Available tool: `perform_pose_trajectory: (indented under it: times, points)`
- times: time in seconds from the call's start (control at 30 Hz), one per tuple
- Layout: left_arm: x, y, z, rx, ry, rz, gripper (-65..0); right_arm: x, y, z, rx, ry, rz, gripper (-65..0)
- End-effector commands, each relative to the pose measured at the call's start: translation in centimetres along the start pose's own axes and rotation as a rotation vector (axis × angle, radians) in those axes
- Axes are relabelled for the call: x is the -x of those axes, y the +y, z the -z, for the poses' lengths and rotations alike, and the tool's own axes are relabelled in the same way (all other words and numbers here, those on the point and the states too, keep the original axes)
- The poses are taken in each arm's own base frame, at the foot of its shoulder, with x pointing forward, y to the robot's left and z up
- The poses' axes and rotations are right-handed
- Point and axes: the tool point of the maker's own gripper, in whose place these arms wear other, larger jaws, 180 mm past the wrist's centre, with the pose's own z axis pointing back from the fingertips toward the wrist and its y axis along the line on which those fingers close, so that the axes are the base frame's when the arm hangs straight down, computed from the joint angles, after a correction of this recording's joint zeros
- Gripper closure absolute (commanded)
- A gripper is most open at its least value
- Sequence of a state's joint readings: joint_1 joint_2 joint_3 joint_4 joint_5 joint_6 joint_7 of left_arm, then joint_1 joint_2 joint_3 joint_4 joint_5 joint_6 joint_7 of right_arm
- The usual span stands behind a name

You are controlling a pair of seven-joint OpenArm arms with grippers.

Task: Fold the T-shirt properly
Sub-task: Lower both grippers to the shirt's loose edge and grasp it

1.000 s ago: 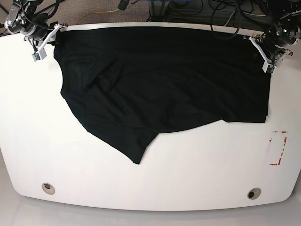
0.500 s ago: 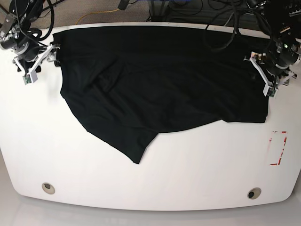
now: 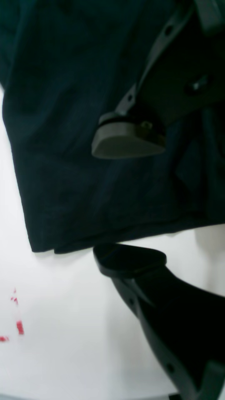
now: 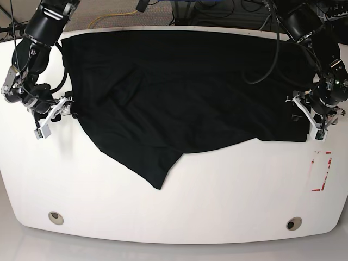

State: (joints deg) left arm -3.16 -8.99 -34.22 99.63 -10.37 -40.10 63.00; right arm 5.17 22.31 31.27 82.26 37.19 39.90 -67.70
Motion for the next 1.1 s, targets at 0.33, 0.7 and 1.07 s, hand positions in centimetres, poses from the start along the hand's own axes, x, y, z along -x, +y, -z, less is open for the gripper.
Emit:
perform_pose_trajectory:
  times: [0.33,0.7,1.07]
  points:
    - [-2.6,1.4,2.4,0.04,-0.139,-0.073,-39.6,-8.5,-0.9,5.5,0.006,-0.068,-0.058,-52.3]
    - [-2.1,2.3,4.1,0.046,-0.215,-0.174,-39.6,-8.2,0.3,10.6,-0.07,-0.068,0.002,-52.3]
    - [-2.5,3.4,4.7,0.035,-0.238,-0.21,-39.6,-9.2,7.2,14.1,-0.193,-0.076,-0.043,-52.3]
